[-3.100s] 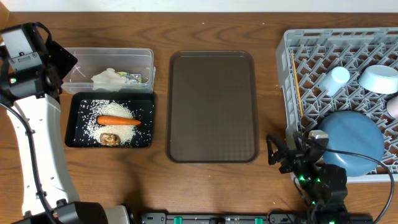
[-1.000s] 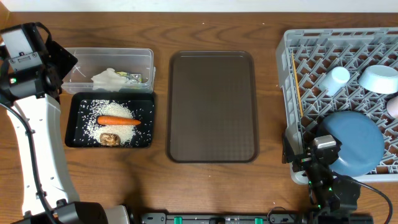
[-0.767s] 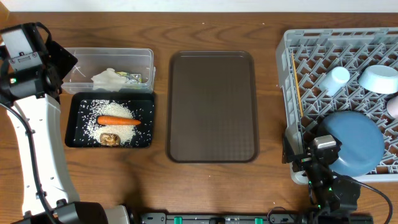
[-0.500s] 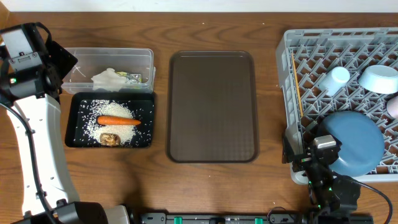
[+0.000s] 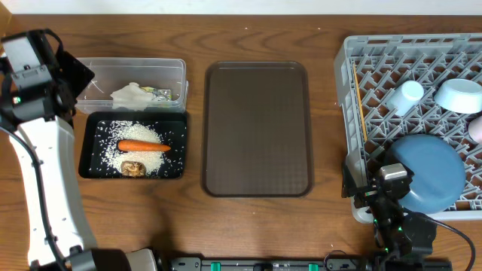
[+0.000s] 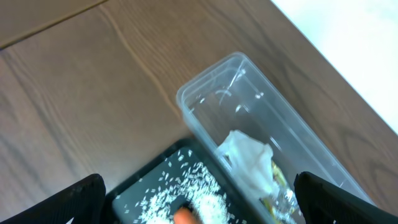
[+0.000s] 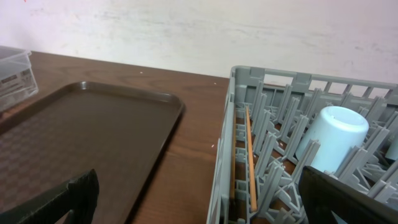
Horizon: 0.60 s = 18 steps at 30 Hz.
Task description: Sort waste into correct bins and load items into the dishwasher rack
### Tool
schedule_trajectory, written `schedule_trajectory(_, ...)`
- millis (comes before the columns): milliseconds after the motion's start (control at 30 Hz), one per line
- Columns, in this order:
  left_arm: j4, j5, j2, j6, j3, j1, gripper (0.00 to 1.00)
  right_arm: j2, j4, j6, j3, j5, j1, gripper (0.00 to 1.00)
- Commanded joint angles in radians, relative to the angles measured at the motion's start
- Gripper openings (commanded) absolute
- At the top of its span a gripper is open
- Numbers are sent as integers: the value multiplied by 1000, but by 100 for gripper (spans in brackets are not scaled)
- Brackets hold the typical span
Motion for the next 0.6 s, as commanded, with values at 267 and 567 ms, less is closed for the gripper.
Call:
schedule_trajectory(267,5,-42,-385,17,-347,0,98,-7,-1,-13,-9,-5,-4,99)
schedule_trajectory(567,189,12,-703,-98,-738,-37,98,-7,0,-13,-9,-5,-4,99)
